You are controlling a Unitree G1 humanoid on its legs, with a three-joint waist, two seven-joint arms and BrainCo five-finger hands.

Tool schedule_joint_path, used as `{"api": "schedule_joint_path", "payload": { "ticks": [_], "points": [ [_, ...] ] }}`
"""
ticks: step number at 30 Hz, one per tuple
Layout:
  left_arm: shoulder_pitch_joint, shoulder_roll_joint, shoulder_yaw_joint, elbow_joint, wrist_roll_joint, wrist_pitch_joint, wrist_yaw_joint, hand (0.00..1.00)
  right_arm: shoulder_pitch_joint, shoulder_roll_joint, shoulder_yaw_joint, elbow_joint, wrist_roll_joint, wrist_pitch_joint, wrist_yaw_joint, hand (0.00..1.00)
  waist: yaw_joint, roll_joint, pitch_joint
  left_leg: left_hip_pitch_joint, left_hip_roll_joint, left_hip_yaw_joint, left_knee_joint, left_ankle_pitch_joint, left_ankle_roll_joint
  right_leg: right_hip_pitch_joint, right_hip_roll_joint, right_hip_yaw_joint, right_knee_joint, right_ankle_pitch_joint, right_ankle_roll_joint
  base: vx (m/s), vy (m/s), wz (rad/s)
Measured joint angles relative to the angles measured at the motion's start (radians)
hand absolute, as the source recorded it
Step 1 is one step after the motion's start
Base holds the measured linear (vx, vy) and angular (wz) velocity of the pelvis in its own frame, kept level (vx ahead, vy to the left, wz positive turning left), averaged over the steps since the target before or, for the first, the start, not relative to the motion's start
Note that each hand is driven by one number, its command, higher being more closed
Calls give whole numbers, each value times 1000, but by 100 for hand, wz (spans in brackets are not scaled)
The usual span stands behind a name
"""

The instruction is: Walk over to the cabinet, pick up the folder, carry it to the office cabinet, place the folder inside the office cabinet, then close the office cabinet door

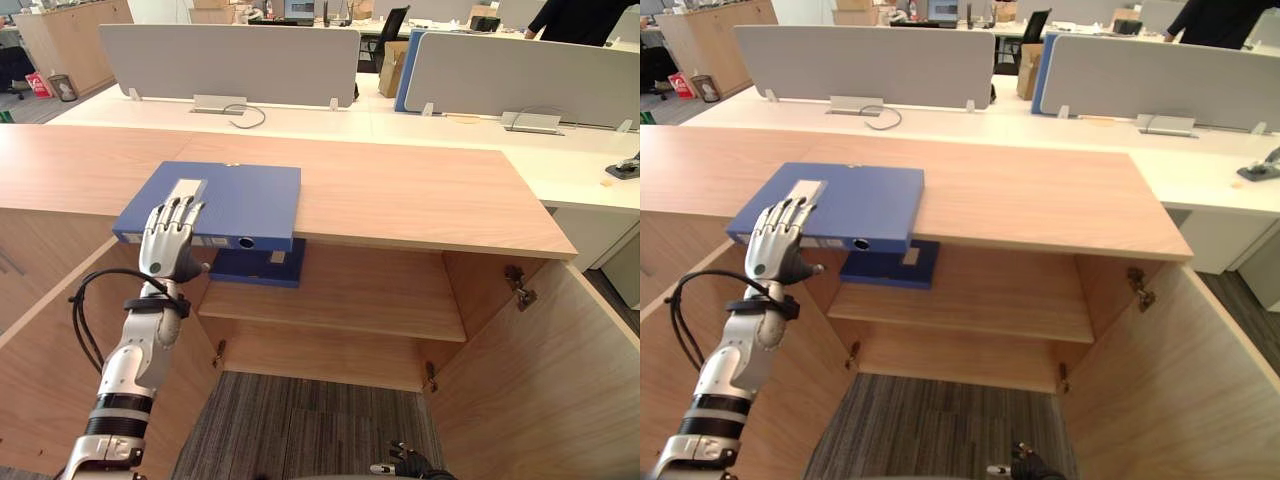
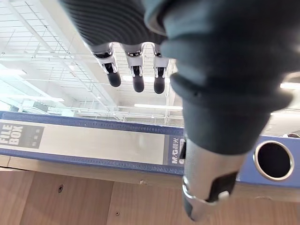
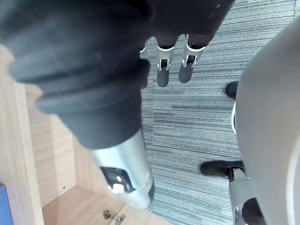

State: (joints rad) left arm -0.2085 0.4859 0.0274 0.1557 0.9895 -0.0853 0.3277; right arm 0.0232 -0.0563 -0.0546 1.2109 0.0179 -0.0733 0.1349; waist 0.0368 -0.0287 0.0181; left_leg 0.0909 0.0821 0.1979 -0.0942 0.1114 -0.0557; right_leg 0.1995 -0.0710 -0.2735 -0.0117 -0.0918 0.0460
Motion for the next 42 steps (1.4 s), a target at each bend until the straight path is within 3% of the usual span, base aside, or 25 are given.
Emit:
{"api": "schedule_joint_path", "payload": {
  "ticks": [13,27,28,42],
  "points": [
    [-55,23,-47,125,6,12,16,0,1,-1,0,0,0,-3,-10,0,-7,7,-7,2,-1,-4,0,0,0,1,0,-1,2,0,0,0,0,0],
    [-181,49,-136,323,28,25,-3,0,7,0,-42,-1,42,-3,-21,0,-38,15,-9,14,0,9,0,-2,0,10,0,7,2,0,0,0,0,-1],
    [-182,49,-142,337,28,25,-2,100,7,0,-42,-2,42,-4,-21,0,-40,15,-10,14,0,9,0,-2,0,9,0,8,2,0,0,0,0,0],
    [-273,48,-167,428,35,16,7,100,5,-3,-43,0,41,-4,-22,0,-47,20,-14,22,-1,9,0,-4,2,17,0,8,2,0,0,0,0,0]
  ]
}}
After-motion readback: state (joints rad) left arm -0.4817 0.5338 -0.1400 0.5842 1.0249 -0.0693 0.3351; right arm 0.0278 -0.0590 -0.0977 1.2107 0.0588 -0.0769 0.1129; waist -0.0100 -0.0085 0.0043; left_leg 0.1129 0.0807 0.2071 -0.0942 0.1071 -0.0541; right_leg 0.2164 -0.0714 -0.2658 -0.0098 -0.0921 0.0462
